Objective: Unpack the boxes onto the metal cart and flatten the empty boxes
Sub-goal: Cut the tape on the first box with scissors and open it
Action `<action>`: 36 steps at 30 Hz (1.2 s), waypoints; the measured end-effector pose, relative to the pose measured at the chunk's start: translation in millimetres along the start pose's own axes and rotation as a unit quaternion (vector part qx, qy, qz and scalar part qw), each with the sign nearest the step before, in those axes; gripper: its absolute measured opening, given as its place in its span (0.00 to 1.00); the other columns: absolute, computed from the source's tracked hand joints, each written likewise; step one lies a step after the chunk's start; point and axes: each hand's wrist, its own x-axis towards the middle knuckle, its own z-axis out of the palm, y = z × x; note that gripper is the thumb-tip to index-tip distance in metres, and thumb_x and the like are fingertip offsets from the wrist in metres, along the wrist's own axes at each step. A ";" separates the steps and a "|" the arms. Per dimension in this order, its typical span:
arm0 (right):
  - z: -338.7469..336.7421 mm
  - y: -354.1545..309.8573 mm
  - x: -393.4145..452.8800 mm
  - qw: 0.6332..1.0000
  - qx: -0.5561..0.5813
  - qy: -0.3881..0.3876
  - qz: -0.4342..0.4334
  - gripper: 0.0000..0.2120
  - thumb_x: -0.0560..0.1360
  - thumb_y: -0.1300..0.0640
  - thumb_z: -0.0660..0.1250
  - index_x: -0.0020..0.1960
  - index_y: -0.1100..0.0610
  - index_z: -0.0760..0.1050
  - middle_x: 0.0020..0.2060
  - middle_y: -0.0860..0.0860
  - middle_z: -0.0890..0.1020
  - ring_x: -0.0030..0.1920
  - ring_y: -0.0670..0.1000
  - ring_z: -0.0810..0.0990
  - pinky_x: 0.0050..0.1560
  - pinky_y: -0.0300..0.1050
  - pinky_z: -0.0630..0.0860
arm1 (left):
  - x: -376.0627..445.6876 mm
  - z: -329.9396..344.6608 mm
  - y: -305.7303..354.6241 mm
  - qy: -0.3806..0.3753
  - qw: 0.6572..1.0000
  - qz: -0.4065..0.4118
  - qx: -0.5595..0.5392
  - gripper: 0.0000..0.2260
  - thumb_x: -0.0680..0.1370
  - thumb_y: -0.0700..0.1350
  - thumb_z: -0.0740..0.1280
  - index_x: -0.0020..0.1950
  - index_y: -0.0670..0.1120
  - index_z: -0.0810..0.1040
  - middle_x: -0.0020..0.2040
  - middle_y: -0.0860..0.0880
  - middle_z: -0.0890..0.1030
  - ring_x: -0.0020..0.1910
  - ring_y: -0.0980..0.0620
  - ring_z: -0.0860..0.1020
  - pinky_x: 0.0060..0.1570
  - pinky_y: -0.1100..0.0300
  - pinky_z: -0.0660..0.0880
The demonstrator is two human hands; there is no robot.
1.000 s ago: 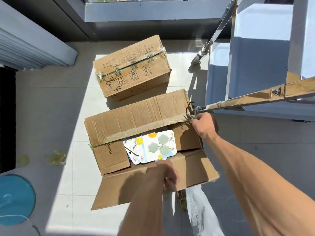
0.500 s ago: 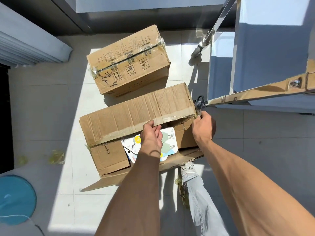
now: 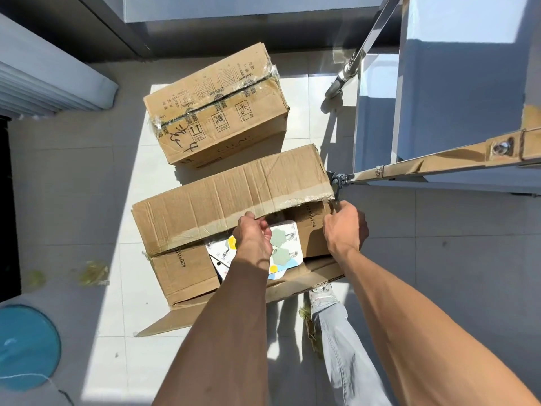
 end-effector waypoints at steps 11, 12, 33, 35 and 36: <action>44.0 -12.4 -57.2 0.996 -0.023 -0.035 -0.077 0.12 0.77 0.57 0.62 0.35 0.58 0.72 0.32 0.56 0.80 0.28 0.50 0.74 0.29 0.41 0.71 | 16.5 -64.4 -2.7 0.042 0.961 0.175 0.208 0.10 0.70 0.38 0.59 0.46 0.40 0.80 0.42 0.40 0.82 0.42 0.40 0.80 0.48 0.52 0.77; 44.0 -17.5 -52.3 0.995 -0.018 -0.054 -0.081 0.12 0.76 0.57 0.62 0.35 0.59 0.73 0.31 0.56 0.80 0.28 0.50 0.74 0.28 0.39 0.69 | 24.4 -77.1 4.3 0.047 0.967 0.165 0.191 0.11 0.73 0.36 0.58 0.49 0.42 0.78 0.44 0.39 0.81 0.41 0.41 0.80 0.46 0.54 0.78; 95.0 -110.9 -115.9 0.959 0.067 -0.235 -0.146 0.13 0.69 0.61 0.63 0.29 0.59 0.80 0.24 0.53 0.78 0.29 0.52 0.73 0.32 0.42 0.67 | 81.3 -188.7 107.0 -0.148 0.975 -0.055 -0.155 0.16 0.84 0.47 0.56 0.71 0.46 0.69 0.69 0.41 0.74 0.56 0.46 0.78 0.57 0.53 0.72; 97.1 -126.7 -127.9 0.956 0.106 -0.249 -0.114 0.12 0.70 0.62 0.64 0.29 0.64 0.78 0.24 0.55 0.75 0.28 0.51 0.69 0.31 0.44 0.63 | 80.8 -203.2 106.5 -0.164 0.973 -0.062 -0.148 0.12 0.83 0.42 0.55 0.65 0.44 0.73 0.66 0.42 0.77 0.53 0.48 0.81 0.54 0.54 0.73; 96.0 -133.7 -133.1 0.952 0.117 -0.263 -0.106 0.12 0.70 0.63 0.63 0.30 0.65 0.77 0.25 0.57 0.73 0.27 0.51 0.67 0.30 0.44 0.62 | 81.6 -210.2 104.5 -0.167 0.972 -0.063 -0.150 0.12 0.83 0.39 0.55 0.64 0.44 0.73 0.63 0.44 0.79 0.53 0.48 0.81 0.54 0.55 0.73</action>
